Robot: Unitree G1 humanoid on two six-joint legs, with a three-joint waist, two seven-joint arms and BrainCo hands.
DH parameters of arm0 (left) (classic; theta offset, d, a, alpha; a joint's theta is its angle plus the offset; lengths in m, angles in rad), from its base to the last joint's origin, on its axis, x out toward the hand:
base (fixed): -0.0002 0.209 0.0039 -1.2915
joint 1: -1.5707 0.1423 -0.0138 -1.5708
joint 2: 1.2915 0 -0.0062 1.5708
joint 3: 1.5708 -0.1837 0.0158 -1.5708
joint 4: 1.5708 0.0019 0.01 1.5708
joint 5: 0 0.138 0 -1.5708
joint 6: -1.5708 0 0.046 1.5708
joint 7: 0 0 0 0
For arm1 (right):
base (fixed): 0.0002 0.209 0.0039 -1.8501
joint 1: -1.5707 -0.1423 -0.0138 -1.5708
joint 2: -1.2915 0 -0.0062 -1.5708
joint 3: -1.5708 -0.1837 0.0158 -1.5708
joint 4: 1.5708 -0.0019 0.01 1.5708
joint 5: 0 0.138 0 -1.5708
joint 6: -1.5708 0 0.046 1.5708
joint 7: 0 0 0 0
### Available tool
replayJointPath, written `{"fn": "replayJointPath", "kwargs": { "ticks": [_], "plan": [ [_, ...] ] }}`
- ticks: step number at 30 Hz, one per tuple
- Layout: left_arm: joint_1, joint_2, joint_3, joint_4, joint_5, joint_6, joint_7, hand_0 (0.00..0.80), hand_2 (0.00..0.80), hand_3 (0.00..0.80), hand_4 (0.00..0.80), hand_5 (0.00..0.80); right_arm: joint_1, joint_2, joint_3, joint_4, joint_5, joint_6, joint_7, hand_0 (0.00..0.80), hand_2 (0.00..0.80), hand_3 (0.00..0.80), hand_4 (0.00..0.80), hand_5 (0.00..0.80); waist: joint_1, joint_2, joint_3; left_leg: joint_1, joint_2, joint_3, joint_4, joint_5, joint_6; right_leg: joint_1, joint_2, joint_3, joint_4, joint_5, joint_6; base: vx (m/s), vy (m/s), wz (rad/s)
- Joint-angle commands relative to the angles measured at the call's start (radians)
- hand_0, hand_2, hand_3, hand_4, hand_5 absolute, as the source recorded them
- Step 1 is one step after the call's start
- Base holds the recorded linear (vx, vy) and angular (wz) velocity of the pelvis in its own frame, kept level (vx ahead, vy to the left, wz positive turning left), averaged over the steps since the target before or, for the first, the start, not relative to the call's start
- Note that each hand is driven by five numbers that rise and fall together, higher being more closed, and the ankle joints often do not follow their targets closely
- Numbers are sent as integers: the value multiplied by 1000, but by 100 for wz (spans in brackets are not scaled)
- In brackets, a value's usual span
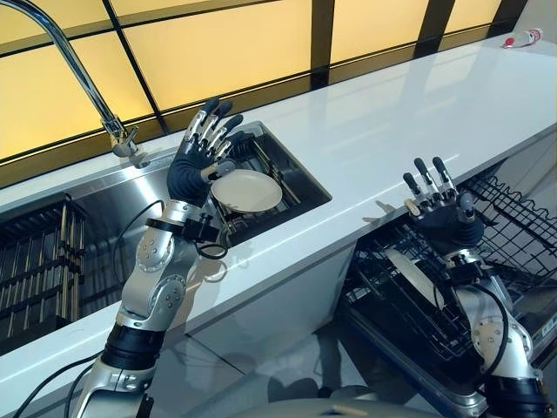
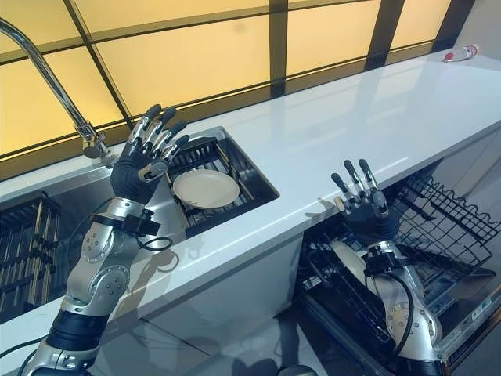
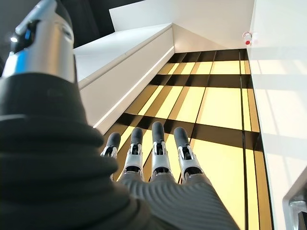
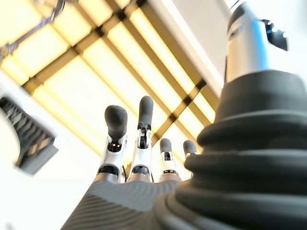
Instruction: Take plates into dishwasher
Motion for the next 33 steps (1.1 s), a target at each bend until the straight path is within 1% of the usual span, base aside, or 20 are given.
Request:
{"fn": "replayJointPath", "kwargs": {
  "ticks": [1, 6, 9, 12, 15, 17, 18, 20, 21, 25, 26, 27, 29, 30, 33],
  "plan": [
    [-42, 23, 26, 53, 38, -74, -31, 0, 0, 0, 0, 0, -92, 44, -53, -67, 105, 3, 74, 0, 0, 0, 0, 0, 38, -30, -30, 26, -33, -22, 7, -109, 81, -54, 43, -43, 2, 30, 32, 0, 0, 0],
    [-40, 26, 25, 59, 29, -75, -47, 0, 0, 0, 0, 0, -98, 45, -51, -70, 127, 19, 114, 0, 0, 0, 0, 0, 48, -32, -33, 25, -35, -35, 7, -106, 79, -51, 41, -51, 2, 29, 31, -1, -15, 5],
    [-42, 29, 21, 63, 24, -79, -54, 0, 0, 0, 0, 0, -103, 42, -44, -56, 114, 18, 142, 0, 0, 0, 0, 0, 56, -33, -31, 25, -35, -43, 7, -105, 79, -48, 39, -59, 2, 29, 31, -10, -16, 9],
    [-46, 27, 14, 63, 27, -81, -53, 0, 0, 0, 0, 0, -114, 30, -39, -51, 103, 8, 146, 0, 0, 0, 0, 0, 63, -35, -30, 24, -37, -53, 7, -104, 79, -47, 37, -67, 2, 28, 30, -15, -15, 9],
    [-50, 28, 6, 61, 26, -82, -46, 0, 0, 0, 0, 0, -133, 6, -37, -42, 47, -43, 118, 0, 0, 0, 0, 0, 72, -36, -27, 24, -39, -66, 7, -103, 77, -43, 34, -76, 2, 27, 30, -14, -17, 5],
    [-56, 28, -5, 54, 32, -77, -37, 0, 0, 0, 0, 0, -162, -24, -35, -20, -32, -107, 71, 0, 0, 0, 0, 0, 83, -37, -26, 24, -41, -79, 7, -102, 77, -39, 31, -87, 2, 26, 29, -12, -28, 7],
    [-57, 28, -8, 50, 34, -74, -34, 0, 0, 0, 0, 0, -172, -32, -33, -16, -54, -123, 56, 0, 0, 0, 0, 0, 85, -37, -25, 24, -41, -83, 7, -102, 76, -39, 30, -89, 2, 26, 28, -14, -27, 10],
    [-63, 26, -20, 39, 46, -63, -21, 0, 0, 0, 0, 0, -221, -67, -21, 3, -174, -186, -35, 0, 0, 0, 0, 0, 96, -36, -22, 24, -44, -96, 7, -100, 76, -36, 28, -98, 2, 25, 27, -10, -23, 14],
    [-66, 26, -24, 36, 49, -60, -15, 0, 0, 0, 0, 0, -239, -79, -15, 14, -210, -199, -65, 0, 0, 0, 0, 0, 99, -36, -20, 24, -45, -100, 7, -100, 76, -35, 27, -101, 2, 25, 26, -7, -22, 8],
    [-87, 23, -49, 28, 68, -45, 23, 0, 0, 0, 0, 0, -366, -171, 40, 96, -581, -274, -278, 0, 0, 0, 0, 0, 119, -34, -15, 26, -50, -122, 7, -99, 74, -26, 25, -113, 2, 22, 22, 3, -23, 6],
    [-93, 25, -53, 24, 69, -39, 32, 0, 0, 0, 0, 0, -402, -193, 56, 114, -685, -273, -328, 0, 0, 0, 0, 0, 124, -33, -13, 27, -51, -127, 7, -99, 74, -24, 24, -116, 2, 21, 21, 11, -24, 9],
    [-101, 26, -59, 22, 74, -32, 42, 0, 0, 0, 0, 0, -436, -223, 76, 134, -798, -264, -375, 0, 0, 0, 0, 0, 130, -34, -12, 27, -52, -134, 7, -98, 75, -21, 23, -119, 2, 20, 19, 12, -23, 12],
    [-115, 28, -70, 18, 77, -24, 59, 0, 0, 0, 0, 0, -490, -274, 115, 163, -952, -245, -434, 0, 0, 0, 0, 0, 136, -33, -7, 28, -55, -145, 7, -96, 76, -17, 22, -123, 2, 20, 17, 12, -24, 19],
    [-122, 28, -78, 19, 79, -21, 64, 0, 0, 0, 0, 0, -523, -300, 143, 186, -1061, -214, -479, 0, 0, 0, 0, 0, 142, -33, -5, 28, -56, -152, 7, -96, 76, -15, 21, -127, 2, 20, 16, 19, -28, 17],
    [-132, 31, -90, 10, 82, 1, 75, 0, 0, 0, 0, 0, -610, -378, 227, 249, -1310, -101, -513, 0, 0, 0, 0, 0, 157, -34, -3, 30, -60, -171, 7, -93, 78, -7, 20, -134, 2, 18, 13, 33, -32, 11]
  ]
}}
